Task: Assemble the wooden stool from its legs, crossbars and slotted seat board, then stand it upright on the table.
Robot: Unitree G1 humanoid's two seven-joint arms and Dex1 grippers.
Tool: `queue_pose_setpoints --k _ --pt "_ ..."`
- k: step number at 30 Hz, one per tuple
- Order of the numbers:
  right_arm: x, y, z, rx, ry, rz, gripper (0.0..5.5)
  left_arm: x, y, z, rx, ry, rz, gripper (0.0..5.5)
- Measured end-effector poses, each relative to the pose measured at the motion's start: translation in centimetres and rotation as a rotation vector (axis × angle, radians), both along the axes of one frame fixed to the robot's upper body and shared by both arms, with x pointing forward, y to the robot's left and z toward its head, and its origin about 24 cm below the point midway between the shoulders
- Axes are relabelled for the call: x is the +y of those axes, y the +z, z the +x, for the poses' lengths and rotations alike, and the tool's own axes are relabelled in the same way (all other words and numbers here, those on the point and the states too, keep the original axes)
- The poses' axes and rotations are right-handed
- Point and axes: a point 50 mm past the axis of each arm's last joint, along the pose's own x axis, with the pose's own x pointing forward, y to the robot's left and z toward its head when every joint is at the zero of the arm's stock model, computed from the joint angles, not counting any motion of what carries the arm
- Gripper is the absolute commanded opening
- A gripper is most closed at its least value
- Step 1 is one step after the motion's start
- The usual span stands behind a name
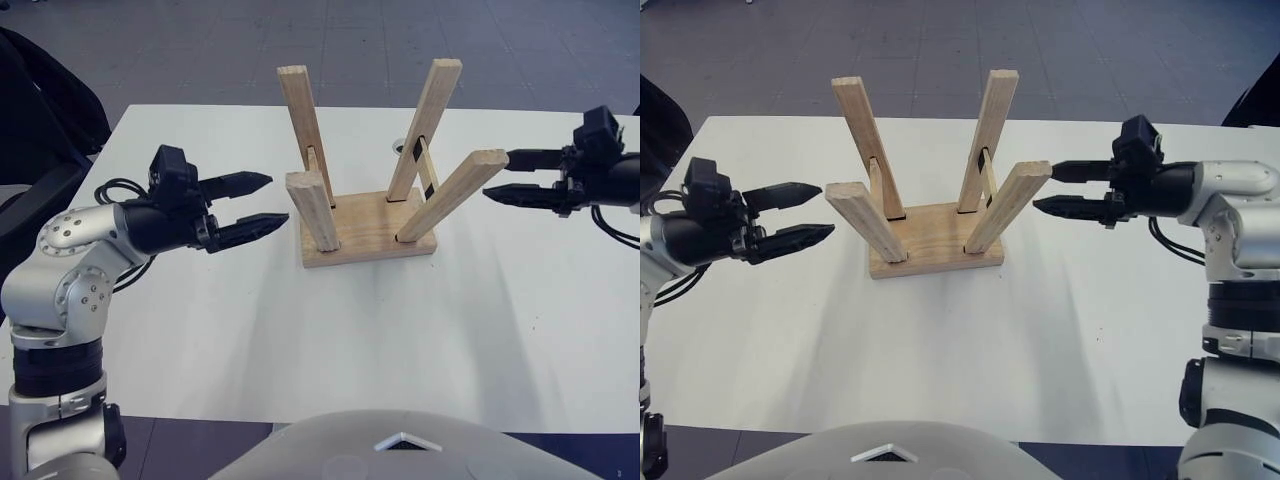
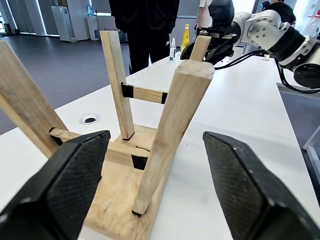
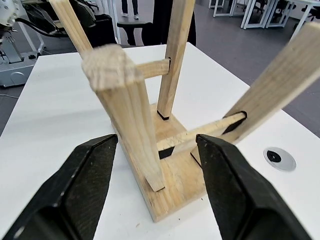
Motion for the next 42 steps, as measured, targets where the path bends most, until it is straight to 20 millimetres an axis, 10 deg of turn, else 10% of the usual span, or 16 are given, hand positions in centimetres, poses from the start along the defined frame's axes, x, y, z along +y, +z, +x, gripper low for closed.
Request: queue_pose_setpoints --k 11,26,36,42 --pt "2.6 -0.3 0.0 0.019 0.096 0.074 2.07 -2.8 -0.1 0.8 0.038 -0.11 -0.096 3.48" --pt "2.9 -0.2 -0.1 0.038 0.234 0.053 1.33 -2.0 -0.7 1.2 0.127 -0.203 -0.109 1.64" --pt "3.3 3.0 -5.0 0.311 0.402 0.158 1.15 -0.6 2.9 -3.1 0.256 -0.382 -0.198 1.18" --pt "4.4 2.2 -0.4 0.529 0.285 0.243 1.03 0.5 1.8 1.1 0.453 -0.311 -0.362 1.13"
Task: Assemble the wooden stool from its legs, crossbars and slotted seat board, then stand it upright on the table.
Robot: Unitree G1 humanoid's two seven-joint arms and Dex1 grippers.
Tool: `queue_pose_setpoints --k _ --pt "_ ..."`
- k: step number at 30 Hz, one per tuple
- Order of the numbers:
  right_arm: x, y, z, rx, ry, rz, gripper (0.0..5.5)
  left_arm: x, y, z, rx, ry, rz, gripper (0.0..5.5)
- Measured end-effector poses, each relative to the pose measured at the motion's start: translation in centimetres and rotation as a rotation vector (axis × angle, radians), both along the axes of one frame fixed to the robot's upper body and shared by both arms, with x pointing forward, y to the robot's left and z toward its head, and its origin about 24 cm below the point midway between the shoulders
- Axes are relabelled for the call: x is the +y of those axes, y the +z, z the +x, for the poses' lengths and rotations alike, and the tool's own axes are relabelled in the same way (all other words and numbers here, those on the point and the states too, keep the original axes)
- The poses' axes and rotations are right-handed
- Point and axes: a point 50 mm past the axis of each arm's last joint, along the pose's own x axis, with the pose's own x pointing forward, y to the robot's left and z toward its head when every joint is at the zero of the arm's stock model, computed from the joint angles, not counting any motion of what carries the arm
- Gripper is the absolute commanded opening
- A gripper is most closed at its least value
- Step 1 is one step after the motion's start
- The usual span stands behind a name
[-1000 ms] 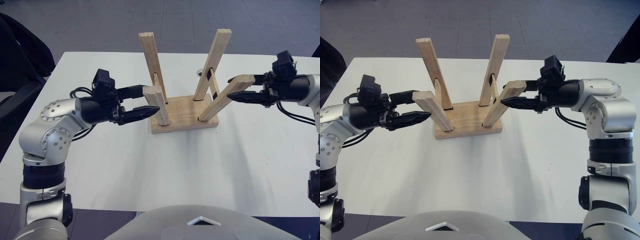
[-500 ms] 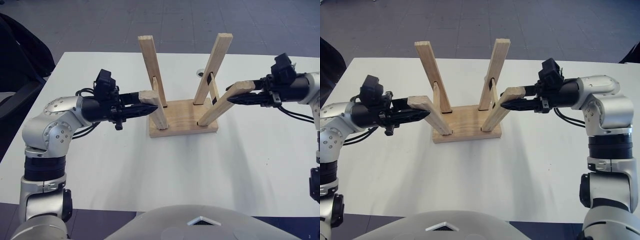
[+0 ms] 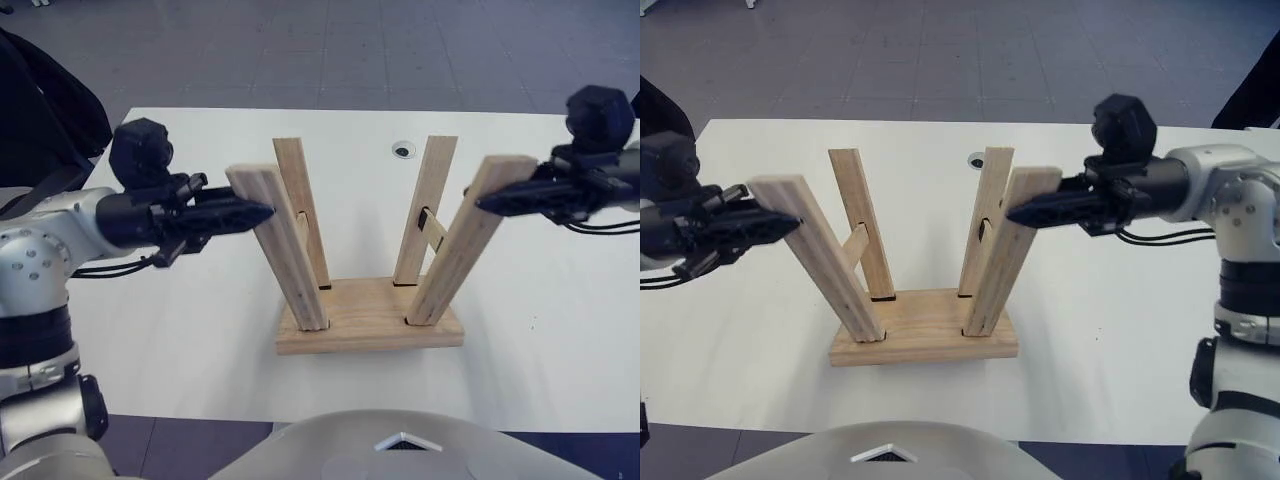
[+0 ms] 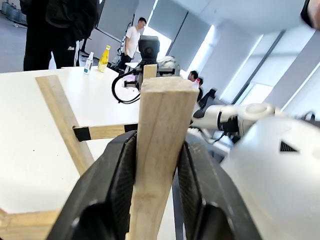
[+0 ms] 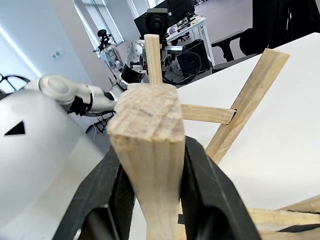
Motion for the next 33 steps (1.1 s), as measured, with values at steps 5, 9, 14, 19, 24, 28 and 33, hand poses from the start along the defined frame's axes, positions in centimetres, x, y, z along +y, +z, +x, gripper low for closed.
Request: queue_pose_setpoints --k 5,9,14,19,24,28,33 --pt "1.7 -1.9 4.7 0.181 -0.116 0.085 1.61 -0.2 -1.7 4.5 0.168 0.062 -0.058 1.13" --pt "2.6 -6.4 6.5 0.323 -0.242 -0.076 2.53 -0.2 -6.1 5.5 0.458 0.08 0.029 1.13" --pt "2.3 -7.0 7.5 0.362 -0.354 -0.052 2.53 0.4 -6.6 7.2 0.484 0.179 -0.05 1.13" --pt "1.1 -7.8 7.2 0.453 -0.419 -0.001 2.53 2.4 -6.6 7.2 0.489 0.278 -0.085 1.13" --pt "0.8 -7.6 7.2 0.501 -0.443 0.076 2.55 2.7 -6.6 7.1 0.503 0.286 -0.086 1.5" --pt "0.5 -7.4 7.2 0.512 -0.465 0.105 2.55 2.8 -6.9 6.9 0.512 0.288 -0.062 2.18" --pt "0.1 -7.3 7.0 0.517 -0.457 0.112 2.55 2.9 -7.5 6.6 0.536 0.305 -0.073 3.01"
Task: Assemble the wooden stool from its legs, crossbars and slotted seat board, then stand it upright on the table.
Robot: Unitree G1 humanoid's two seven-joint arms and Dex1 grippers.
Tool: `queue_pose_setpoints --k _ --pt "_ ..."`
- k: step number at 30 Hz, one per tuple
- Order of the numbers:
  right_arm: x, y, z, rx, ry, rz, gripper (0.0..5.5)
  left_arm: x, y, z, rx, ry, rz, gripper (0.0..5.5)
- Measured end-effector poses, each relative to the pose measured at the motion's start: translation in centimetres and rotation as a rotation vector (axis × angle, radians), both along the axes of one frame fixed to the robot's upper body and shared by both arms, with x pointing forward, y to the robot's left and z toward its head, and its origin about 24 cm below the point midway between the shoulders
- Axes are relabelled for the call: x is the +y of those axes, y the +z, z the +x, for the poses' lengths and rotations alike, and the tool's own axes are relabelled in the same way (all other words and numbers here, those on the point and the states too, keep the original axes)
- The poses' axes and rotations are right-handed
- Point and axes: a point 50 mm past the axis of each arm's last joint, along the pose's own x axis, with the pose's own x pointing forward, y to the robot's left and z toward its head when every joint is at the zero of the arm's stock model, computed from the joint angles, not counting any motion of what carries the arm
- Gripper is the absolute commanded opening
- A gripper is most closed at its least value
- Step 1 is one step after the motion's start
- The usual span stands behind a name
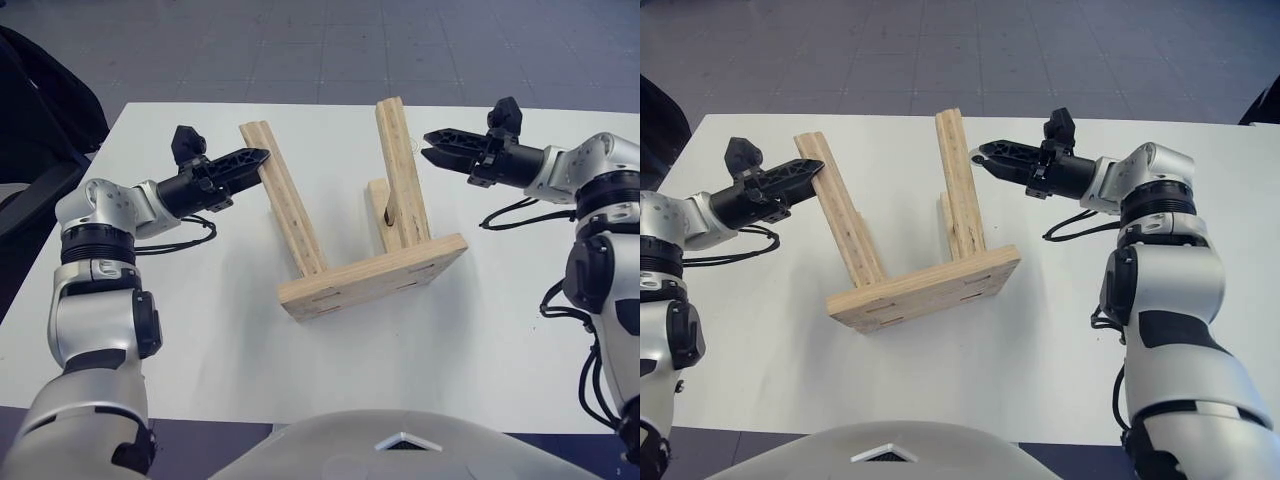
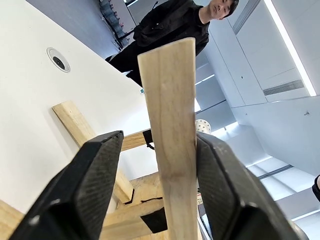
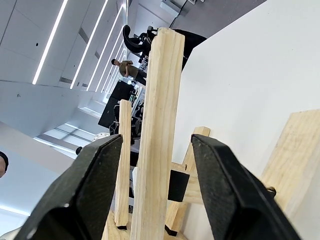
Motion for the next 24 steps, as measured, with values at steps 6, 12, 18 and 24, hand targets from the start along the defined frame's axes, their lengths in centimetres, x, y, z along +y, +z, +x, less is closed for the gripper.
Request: queue_pose_setpoints --k 6,12,18,24 --pt "-1.2 -0.5 -0.6 0.007 0.001 -0.027 2.55 1.5 -0.3 -0.5 0.037 0.098 -0.044 3.73" --pt "-1.6 -1.4 -1.2 0.019 0.009 -0.055 2.55 3.3 0.2 -0.9 0.019 0.201 -0.072 3.73" --pt "-3.7 -1.3 -1.6 -0.104 -0.011 -0.186 2.55 5.9 0.3 -5.4 -0.193 0.23 0.214 3.73" --pt "-6.1 -4.0 -3.6 -0.313 0.03 -0.491 2.55 1.4 -2.9 -12.7 -0.421 -0.025 0.626 3.73"
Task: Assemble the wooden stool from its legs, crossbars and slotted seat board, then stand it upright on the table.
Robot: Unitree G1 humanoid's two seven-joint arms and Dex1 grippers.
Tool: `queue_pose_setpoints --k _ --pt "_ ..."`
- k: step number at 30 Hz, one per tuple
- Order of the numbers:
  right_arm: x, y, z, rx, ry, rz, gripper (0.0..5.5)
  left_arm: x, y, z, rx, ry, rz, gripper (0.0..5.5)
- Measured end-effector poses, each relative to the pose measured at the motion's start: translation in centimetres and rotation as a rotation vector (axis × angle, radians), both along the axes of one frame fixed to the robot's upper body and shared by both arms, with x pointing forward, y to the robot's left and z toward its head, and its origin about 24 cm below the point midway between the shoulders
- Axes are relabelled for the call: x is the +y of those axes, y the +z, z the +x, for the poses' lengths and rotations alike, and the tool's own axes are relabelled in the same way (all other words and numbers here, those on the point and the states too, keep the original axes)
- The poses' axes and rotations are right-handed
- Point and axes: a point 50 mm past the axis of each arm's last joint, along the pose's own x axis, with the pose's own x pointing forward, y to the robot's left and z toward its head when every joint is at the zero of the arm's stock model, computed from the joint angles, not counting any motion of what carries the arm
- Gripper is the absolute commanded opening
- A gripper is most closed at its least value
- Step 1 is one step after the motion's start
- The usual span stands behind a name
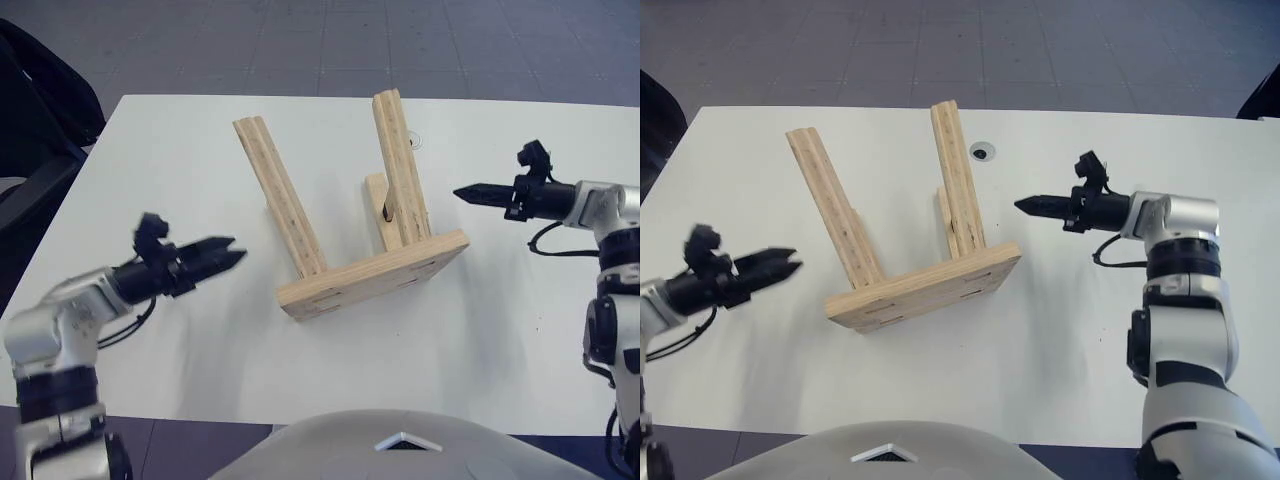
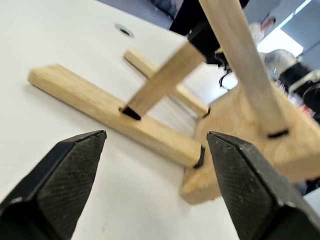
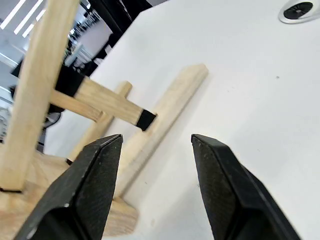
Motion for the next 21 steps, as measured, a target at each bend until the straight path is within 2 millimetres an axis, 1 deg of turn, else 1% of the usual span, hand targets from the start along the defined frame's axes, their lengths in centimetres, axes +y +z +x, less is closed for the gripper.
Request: queue_pose_setpoints --k 2,3,4,6,7,10,13,15,16,18,21 --pt "-0.5 -0.5 -1.0 -0.087 0.065 -0.127 2.55 -2.8 -0.2 -2.1 -0.093 -0.102 0.081 3.73" --pt "-0.6 -0.4 -1.5 -0.156 0.126 -0.21 2.55 -4.3 0.3 -3.2 -0.162 -0.159 0.11 3.73" --pt "-0.6 -0.1 -1.7 -0.19 0.163 -0.247 2.55 -5.2 0.8 -3.7 -0.199 -0.198 0.108 3.73" --pt "-0.9 0.2 -2.2 -0.221 0.198 -0.279 2.55 -5.9 1.1 -4.6 -0.214 -0.234 0.106 3.73" --pt "-0.9 -0.2 -2.5 -0.211 0.204 -0.287 2.55 -6.0 1.0 -4.8 -0.207 -0.247 0.108 3.73" --pt "-0.4 -1.3 -3.5 -0.182 0.251 -0.29 2.55 -5.8 1.1 -4.8 -0.23 -0.266 0.152 3.73" --pt "0.0 -1.6 -4.2 -0.168 0.267 -0.277 2.55 -6.5 0.4 -4.7 -0.236 -0.269 0.165 3.73" --pt "0.2 -1.7 -4.3 -0.166 0.277 -0.274 2.55 -7.3 -0.2 -4.5 -0.25 -0.256 0.172 3.73" --pt "0.2 -1.7 -4.3 -0.163 0.277 -0.274 2.55 -8.0 -0.5 -4.5 -0.252 -0.251 0.154 3.56" --pt "0.3 -1.8 -4.4 -0.155 0.28 -0.275 2.55 -8.6 -0.7 -4.3 -0.261 -0.218 0.14 3.23" --pt "0.5 -2.1 -4.4 -0.144 0.292 -0.279 2.55 -8.7 -0.6 -3.7 -0.287 -0.193 0.132 2.72"
